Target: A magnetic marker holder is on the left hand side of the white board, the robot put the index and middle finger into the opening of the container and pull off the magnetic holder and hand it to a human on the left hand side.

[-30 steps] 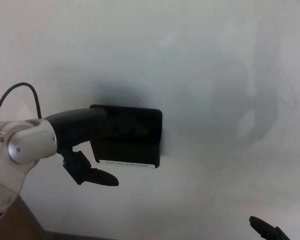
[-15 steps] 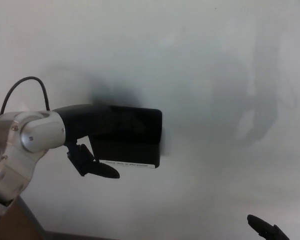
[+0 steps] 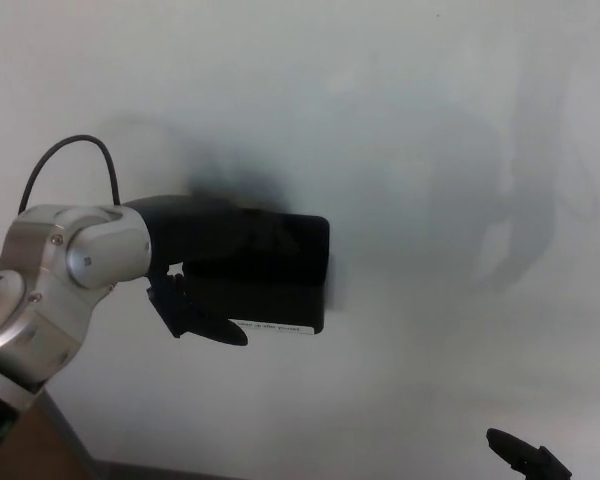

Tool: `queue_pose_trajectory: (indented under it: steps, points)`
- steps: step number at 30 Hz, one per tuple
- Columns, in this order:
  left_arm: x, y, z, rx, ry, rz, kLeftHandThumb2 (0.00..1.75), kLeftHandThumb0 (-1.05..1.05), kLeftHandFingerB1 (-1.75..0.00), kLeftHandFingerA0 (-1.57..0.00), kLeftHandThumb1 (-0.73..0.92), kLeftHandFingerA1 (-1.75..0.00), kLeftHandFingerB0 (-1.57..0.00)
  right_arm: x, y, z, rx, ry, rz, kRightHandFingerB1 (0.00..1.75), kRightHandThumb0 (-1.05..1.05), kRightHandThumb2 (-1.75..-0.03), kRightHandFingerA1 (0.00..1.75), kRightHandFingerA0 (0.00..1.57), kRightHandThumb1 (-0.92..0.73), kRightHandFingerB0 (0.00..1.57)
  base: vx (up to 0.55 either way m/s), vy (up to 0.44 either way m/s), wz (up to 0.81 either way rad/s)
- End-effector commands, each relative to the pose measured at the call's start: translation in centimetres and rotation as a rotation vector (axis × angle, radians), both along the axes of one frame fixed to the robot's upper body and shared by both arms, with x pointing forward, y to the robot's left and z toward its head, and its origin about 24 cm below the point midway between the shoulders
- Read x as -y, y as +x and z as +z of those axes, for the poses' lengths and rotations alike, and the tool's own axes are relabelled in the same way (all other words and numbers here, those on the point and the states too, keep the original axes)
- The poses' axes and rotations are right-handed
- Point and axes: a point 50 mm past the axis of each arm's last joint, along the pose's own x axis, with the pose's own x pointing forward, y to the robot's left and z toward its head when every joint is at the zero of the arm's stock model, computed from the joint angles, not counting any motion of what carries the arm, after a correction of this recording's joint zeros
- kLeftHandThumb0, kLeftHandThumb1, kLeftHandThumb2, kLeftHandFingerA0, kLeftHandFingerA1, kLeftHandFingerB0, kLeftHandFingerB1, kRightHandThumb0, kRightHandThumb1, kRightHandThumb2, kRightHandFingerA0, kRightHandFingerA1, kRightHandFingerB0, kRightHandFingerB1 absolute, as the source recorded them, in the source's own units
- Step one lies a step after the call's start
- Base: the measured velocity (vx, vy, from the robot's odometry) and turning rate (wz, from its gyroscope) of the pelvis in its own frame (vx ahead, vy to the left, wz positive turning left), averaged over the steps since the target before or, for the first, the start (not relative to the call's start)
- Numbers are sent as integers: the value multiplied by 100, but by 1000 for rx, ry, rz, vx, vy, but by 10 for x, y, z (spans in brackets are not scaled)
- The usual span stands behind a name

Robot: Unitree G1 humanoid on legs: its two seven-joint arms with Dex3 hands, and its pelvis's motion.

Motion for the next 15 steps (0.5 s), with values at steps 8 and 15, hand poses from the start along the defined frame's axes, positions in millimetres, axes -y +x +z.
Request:
queue_pose_trajectory:
  steps: [8, 15]
  points:
    - [-7, 8, -2, 7, 202, -42, 81, -82, -36, -25, 45, -42, -12, 6, 4, 3, 24, 5, -19, 39, -61, -62, 46, 67, -72, 44, 0, 0, 0]
    - [-10, 13, -6, -9, 293, -54, 83, -84, -34, -27, 46, -43, -10, 7, 8, 5, 32, -4, -20, 39, -61, -62, 47, 67, -73, 44, 0, 0, 0]
